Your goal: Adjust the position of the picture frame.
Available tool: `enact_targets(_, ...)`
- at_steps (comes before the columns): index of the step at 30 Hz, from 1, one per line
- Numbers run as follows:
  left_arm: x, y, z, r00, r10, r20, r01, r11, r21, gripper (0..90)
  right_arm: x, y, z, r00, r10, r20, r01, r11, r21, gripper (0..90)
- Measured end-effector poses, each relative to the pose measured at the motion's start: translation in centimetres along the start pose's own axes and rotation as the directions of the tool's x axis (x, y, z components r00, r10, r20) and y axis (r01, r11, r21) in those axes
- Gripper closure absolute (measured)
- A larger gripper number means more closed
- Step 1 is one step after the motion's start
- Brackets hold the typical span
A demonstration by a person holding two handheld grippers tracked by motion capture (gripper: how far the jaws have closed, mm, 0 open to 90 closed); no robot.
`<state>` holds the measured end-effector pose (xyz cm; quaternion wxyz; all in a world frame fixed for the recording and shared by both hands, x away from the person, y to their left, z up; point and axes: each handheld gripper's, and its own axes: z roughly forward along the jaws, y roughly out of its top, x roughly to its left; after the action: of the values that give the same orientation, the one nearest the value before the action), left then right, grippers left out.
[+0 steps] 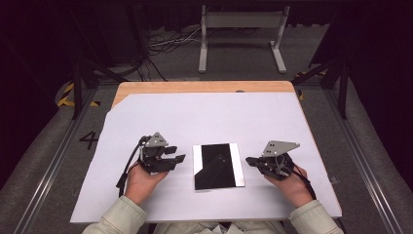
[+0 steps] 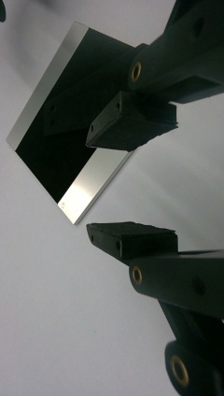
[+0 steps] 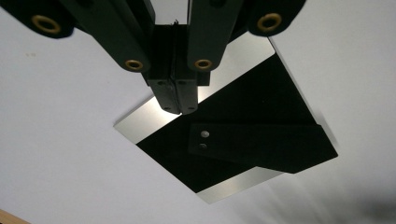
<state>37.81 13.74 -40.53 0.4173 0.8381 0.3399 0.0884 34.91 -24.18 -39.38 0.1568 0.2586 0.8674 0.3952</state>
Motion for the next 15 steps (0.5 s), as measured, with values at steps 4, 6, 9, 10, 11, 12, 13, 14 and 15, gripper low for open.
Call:
enact_targets(4, 0.1, 0.0, -0.1, 1.0, 0.0, 0.0, 0.0, 1.0, -0.007, 52.7, 0.5, 0.3, 0.0, 0.9998, -0.011, -0.019, 0.011, 1.0, -0.008, 89.8)
enact_targets(6, 0.1, 0.0, -0.1, 1.0, -0.009, -0.001, 0.009, 0.9999, -0.012, 50.7, 0.7, 0.4, 0.0, 0.9996, -0.013, -0.027, 0.013, 1.0, -0.011, 89.7)
enact_targets(9, 0.1, 0.0, 0.0, 0.9999, -0.014, 0.005, 0.014, 0.9999, -0.009, 49.3, 1.3, 0.7, -0.1, 0.9988, -0.02, -0.045, 0.019, 1.0, -0.014, 89.7)
enact_targets(10, 0.1, 0.0, 0.1, 0.9999, -0.012, 0.001, 0.012, 0.9999, -0.009, 48.6, 1.5, 0.8, -0.1, 0.9984, -0.021, -0.052, 0.021, 1.0, -0.014, 89.7)
enact_targets(11, 0.1, -0.1, 0.1, 0.9999, -0.012, -0.001, 0.012, 0.9999, -0.01, 47.1, 2.0, 1.0, 0.0, 0.9975, -0.029, -0.065, 0.028, 1.0, -0.013, 89.7)
enact_targets(12, 0.0, -0.1, 0.1, 0.9999, -0.011, -0.001, 0.011, 0.9999, -0.008, 47.1, 2.0, 1.0, 0.0, 0.9975, -0.029, -0.065, 0.028, 1.0, -0.013, 89.7)
enact_targets(13, 0.0, -0.1, 0.1, 1.0, -0.009, 0.0, 0.009, 0.9999, -0.01, 46.8, 2.2, 1.0, 0.0, 0.997, -0.033, -0.07, 0.032, 0.999, -0.012, 89.7)
enact_targets(14, 0.0, -0.1, 0.1, 1.0, -0.007, -0.002, 0.007, 0.9999, -0.013, 46.4, 2.5, 1.1, 0.0, 0.9963, -0.039, -0.076, 0.038, 0.999, -0.009, 89.7)
enact_targets(15, 0.1, -0.1, 0.1, 1.0, -0.006, -0.004, 0.006, 0.9999, -0.014, 45.9, 2.8, 1.2, 0.2, 0.9953, -0.049, -0.083, 0.048, 0.999, -0.007, 89.6)
